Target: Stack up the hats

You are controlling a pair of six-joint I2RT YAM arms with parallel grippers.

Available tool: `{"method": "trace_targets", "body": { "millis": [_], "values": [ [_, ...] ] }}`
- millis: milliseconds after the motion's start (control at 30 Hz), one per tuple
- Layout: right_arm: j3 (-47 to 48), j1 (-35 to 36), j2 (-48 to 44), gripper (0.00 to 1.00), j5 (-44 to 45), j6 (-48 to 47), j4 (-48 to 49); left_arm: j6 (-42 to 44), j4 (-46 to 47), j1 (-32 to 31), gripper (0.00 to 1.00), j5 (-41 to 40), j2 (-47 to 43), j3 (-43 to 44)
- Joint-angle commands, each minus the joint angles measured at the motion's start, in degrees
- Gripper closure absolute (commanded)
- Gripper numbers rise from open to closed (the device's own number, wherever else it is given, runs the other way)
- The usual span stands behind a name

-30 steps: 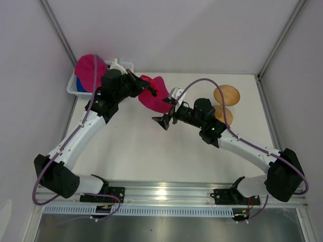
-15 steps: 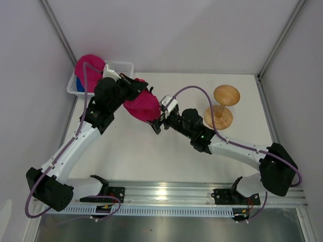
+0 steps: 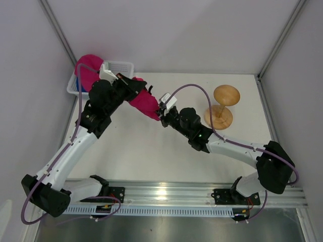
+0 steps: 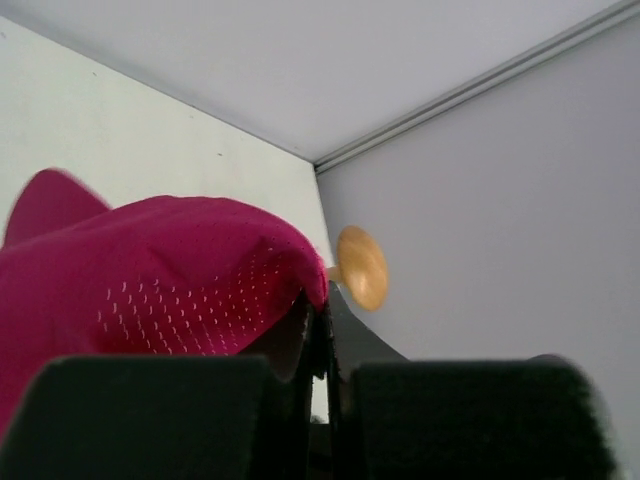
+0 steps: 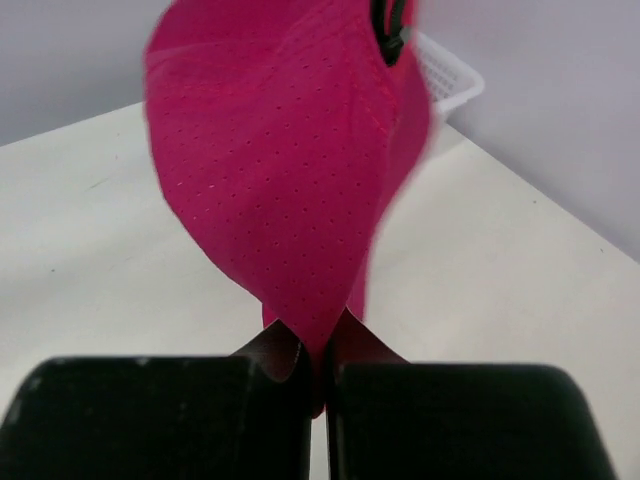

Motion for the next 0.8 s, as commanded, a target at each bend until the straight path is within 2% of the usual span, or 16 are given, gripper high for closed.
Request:
{"method": "trace_targets", "body": {
  "millis": [0,33,67,100,167,200,233,333,433,533,667,767],
  "values": [
    [2.41,-0.39,-6.40,1.00,4.92,2.56,-0.45,8.25,4.04,-0.59,0.90,1.99,-2.13,0.14],
    [2.93,-1.09,-7.81,1.00,4.75,3.88,-2.39,9.85,4.30,-0.50,0.81,3.67,-1.60,0.32],
    [4.33,-1.88,-9.22,1.00,3.53,7.46,-6.59,11.26,3.78,-0.50,0.52,5.17,-1.16,0.58],
    [4.61,-3.02,-12.28,1.00,2.91,9.41,-8.11,12.76,2.91,-0.59,0.35,6.14,-0.81,1.28],
    [3.82,-7.49,-15.72,1.00,-0.95,13.54,-9.61,15.93,-0.96,-0.59,0.05,6.68,-0.37,4.18],
    [2.34,-9.25,-17.56,1.00,-1.92,17.30,-10.40,16.72,-1.49,-0.59,0.01,6.68,-0.63,4.89],
    [1.54,-13.27,-21.24,1.00,-5.67,18.99,-10.67,17.68,-0.71,-0.50,0.00,6.50,-1.07,4.98],
    [-0.66,-21.71,-27.83,1.00,-9.12,24.00,-13.56,17.43,4.28,-0.50,0.01,6.07,-4.14,1.04],
    [-1.10,-27.44,-31.63,1.00,-10.72,25.60,-17.70,16.03,6.23,-0.50,0.01,4.57,-6.17,-2.92],
    [-2.68,-34.12,-34.54,1.00,-9.58,27.53,-18.41,14.80,8.61,-0.50,0.01,5.44,-5.47,-4.86],
    [-4.27,-43.78,-34.72,1.00,-4.84,38.74,-17.87,14.09,8.61,-0.85,0.01,8.78,-2.22,-5.39],
    [-3.04,-47.49,-33.23,1.00,-2.72,44.91,-21.81,14.44,8.53,-1.29,0.00,10.01,0.68,-5.65]
  ]
}}
